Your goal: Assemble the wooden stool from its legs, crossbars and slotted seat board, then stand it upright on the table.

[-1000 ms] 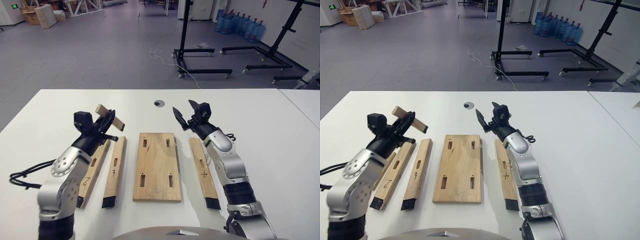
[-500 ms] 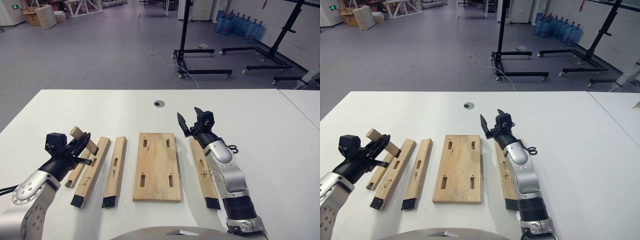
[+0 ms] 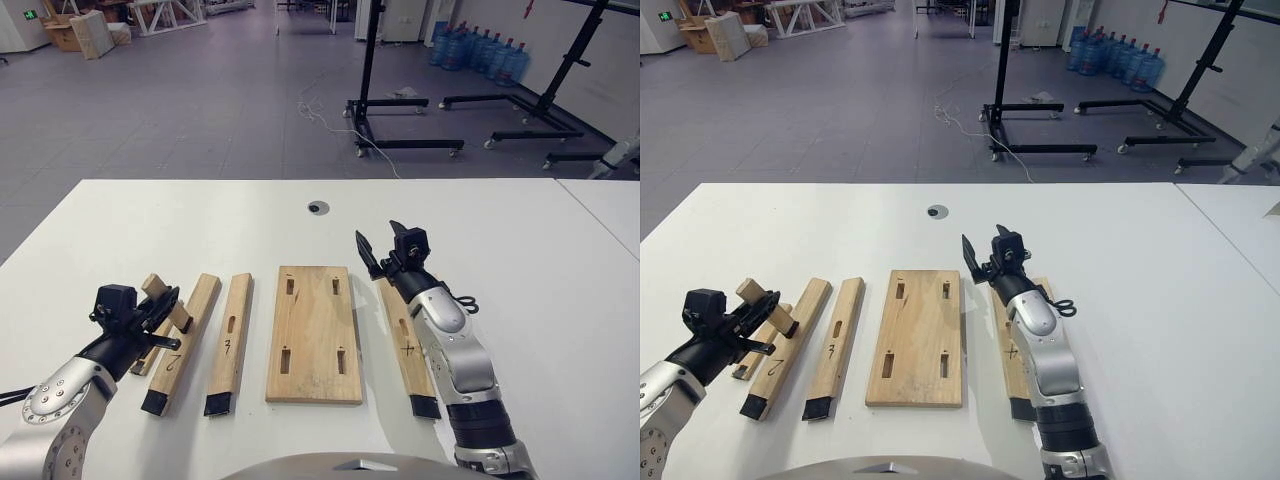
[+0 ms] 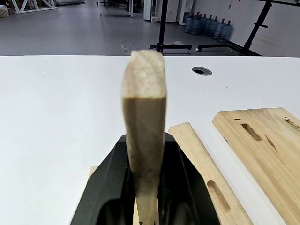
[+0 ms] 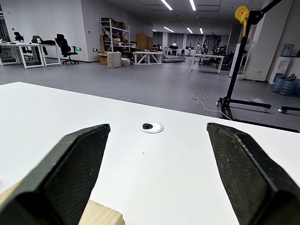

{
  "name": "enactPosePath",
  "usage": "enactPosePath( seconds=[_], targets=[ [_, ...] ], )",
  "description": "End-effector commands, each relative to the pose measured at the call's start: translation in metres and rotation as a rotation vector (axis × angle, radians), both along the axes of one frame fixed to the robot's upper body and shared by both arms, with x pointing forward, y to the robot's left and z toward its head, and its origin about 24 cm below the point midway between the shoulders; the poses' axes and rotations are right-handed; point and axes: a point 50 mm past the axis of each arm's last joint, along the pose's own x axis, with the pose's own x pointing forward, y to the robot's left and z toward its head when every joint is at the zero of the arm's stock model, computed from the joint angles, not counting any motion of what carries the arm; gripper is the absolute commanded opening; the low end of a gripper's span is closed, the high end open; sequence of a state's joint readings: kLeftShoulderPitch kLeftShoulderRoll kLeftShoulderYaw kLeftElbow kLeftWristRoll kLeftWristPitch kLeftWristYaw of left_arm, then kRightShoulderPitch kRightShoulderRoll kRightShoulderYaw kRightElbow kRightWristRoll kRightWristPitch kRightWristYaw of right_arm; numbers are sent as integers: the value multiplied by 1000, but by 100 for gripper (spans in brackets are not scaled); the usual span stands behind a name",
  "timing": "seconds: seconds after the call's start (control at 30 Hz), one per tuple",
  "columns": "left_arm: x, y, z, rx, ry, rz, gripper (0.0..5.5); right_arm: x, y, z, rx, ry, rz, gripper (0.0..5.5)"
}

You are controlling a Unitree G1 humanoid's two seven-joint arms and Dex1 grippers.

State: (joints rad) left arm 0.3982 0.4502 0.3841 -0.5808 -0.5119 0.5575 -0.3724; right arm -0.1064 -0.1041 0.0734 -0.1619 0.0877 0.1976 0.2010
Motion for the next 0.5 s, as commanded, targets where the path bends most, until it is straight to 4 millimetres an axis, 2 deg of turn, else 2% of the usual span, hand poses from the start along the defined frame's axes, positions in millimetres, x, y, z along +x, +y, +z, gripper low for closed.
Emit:
enactPosePath(
  seconds=[0.03, 0.23, 0.37, 0.5],
  targets=[
    [-4, -2, -9, 12, 42, -4, 39, 0, -3, 1, -13, 9, -4, 380],
    [-10, -3, -20, 9, 109, 9, 39, 1, -5, 3, -27, 6, -1, 380],
    [-15, -2, -38, 42, 207, 21, 39, 0, -6, 2, -44, 3, -4, 380],
    [-19, 1, -46, 74, 255, 44, 39, 0, -5, 3, -60, -5, 6, 380]
  ],
)
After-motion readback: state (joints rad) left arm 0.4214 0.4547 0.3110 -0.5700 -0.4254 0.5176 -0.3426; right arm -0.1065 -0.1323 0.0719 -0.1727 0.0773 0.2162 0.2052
